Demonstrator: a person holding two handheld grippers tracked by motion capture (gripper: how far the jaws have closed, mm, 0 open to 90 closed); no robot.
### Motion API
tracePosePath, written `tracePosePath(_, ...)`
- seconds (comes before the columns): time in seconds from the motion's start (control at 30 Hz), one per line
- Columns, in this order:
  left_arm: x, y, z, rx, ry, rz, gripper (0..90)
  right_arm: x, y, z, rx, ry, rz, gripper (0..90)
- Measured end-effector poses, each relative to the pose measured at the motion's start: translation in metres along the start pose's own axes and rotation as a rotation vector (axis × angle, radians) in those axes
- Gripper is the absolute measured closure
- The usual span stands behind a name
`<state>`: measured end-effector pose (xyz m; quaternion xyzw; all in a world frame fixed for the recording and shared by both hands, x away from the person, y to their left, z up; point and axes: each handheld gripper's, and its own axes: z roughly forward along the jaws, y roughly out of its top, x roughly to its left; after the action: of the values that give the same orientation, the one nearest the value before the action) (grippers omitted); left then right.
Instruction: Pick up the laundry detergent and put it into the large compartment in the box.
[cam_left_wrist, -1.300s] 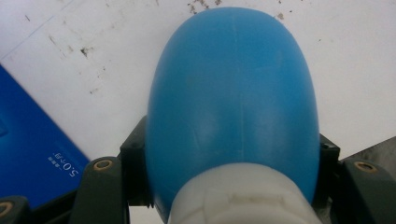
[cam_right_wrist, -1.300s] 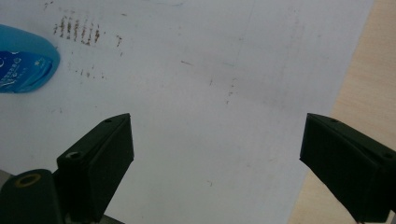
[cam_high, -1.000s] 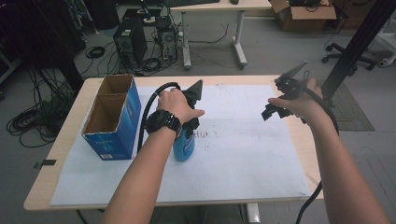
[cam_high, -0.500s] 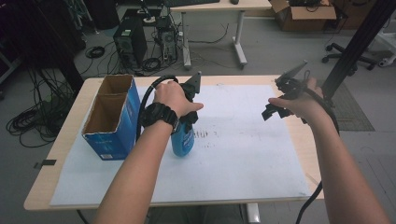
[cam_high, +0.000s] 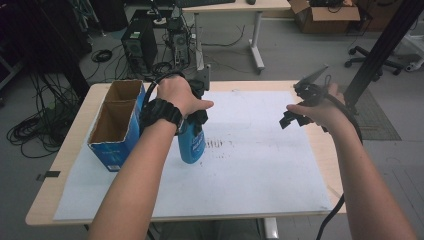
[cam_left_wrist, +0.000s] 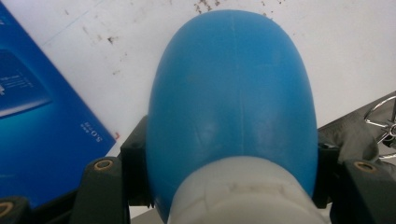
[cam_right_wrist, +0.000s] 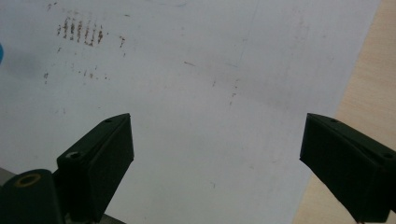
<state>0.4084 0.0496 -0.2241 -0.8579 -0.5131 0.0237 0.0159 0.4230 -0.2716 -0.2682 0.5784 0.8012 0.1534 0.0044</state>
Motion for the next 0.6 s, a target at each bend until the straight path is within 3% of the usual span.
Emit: tracePosePath(0.6,0.006,-0.002,-0.048,-0.029,0.000,-0.008,37.7,0.003,0.005,0.000,0.003,0.000,-0.007,9.7)
